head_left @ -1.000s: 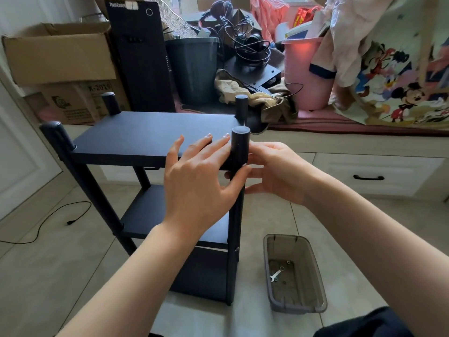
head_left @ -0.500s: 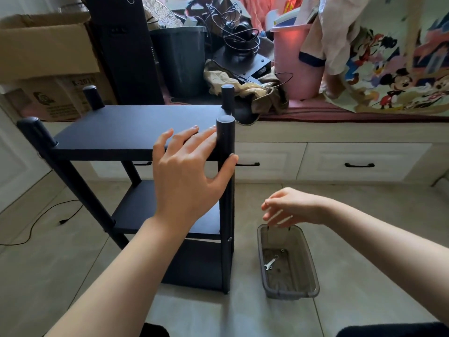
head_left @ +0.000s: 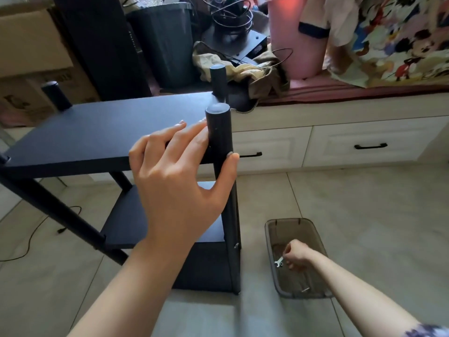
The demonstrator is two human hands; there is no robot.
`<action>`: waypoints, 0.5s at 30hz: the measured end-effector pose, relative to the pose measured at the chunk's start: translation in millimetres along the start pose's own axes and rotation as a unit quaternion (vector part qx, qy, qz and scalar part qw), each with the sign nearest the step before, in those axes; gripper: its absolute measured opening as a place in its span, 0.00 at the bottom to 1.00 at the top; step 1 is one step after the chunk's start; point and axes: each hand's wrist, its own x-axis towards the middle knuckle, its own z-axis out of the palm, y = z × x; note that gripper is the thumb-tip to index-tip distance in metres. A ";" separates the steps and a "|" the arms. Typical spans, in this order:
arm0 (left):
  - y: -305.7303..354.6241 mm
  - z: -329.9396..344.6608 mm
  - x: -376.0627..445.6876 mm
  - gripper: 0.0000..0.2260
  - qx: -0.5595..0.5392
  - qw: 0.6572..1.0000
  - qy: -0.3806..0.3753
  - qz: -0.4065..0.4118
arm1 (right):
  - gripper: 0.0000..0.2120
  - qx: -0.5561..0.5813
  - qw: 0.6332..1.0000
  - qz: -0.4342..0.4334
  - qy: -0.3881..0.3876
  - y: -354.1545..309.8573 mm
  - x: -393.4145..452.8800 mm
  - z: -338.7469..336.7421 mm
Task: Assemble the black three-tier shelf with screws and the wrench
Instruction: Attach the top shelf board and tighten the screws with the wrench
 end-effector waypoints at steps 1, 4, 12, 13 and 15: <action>-0.1 0.3 0.3 0.18 0.001 1.000 -0.001 0.000 | 0.08 -0.001 1.000 0.010 0.004 5.5 8.0 7.4; 0.9 -0.6 0.4 0.18 0.004 1.000 -0.009 -0.003 | 0.09 -0.002 1.000 0.019 0.018 16.2 30.3 26.6; 3.0 -3.4 0.1 0.19 0.005 1.000 -0.031 -0.006 | 0.11 -0.060 0.997 0.008 0.044 34.5 72.8 65.0; 3.4 -3.4 0.2 0.19 0.004 0.999 -0.032 -0.004 | 0.10 -0.056 0.997 0.007 0.051 37.4 76.8 68.5; 3.9 -3.6 0.7 0.18 0.010 0.999 -0.033 0.001 | 0.08 -0.078 0.995 -0.010 0.054 42.0 84.0 73.5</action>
